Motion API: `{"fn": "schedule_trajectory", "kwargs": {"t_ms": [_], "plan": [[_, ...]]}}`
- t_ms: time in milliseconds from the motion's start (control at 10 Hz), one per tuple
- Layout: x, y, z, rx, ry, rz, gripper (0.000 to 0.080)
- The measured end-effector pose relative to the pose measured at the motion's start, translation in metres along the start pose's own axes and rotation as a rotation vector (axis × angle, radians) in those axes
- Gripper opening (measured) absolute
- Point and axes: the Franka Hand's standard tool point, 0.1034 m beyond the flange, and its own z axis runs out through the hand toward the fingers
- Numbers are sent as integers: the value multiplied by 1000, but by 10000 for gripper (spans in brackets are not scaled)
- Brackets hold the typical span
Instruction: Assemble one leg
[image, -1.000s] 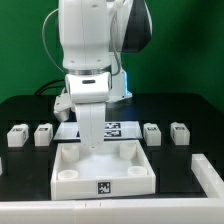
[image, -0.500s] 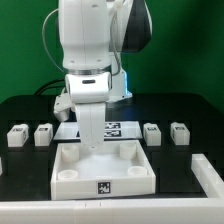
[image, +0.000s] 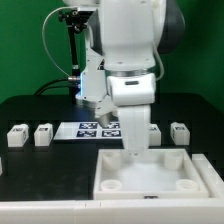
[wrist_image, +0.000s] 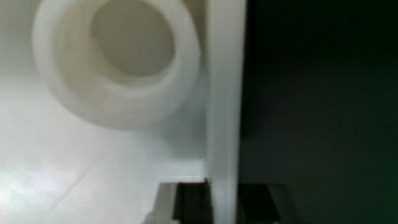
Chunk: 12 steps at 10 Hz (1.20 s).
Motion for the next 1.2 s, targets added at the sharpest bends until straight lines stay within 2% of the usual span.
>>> {"fn": "schedule_trajectory", "kwargs": {"t_ms": [200, 400, 500, 600, 700, 800, 900, 1000, 1100, 1200], "plan": [[-2, 5, 0, -11, 2, -42, 57], [-8, 5, 0, -36, 17, -102, 58], [-9, 5, 0, -34, 20, -84, 60], [-9, 5, 0, -33, 20, -83, 137], [-10, 4, 0, -33, 20, -82, 275], [-10, 4, 1, -33, 20, -81, 275], [-10, 4, 1, -32, 20, -80, 474], [-10, 4, 1, -32, 20, -80, 589], [-10, 4, 1, -32, 20, -80, 589], [-10, 4, 1, -32, 20, -79, 637]]}}
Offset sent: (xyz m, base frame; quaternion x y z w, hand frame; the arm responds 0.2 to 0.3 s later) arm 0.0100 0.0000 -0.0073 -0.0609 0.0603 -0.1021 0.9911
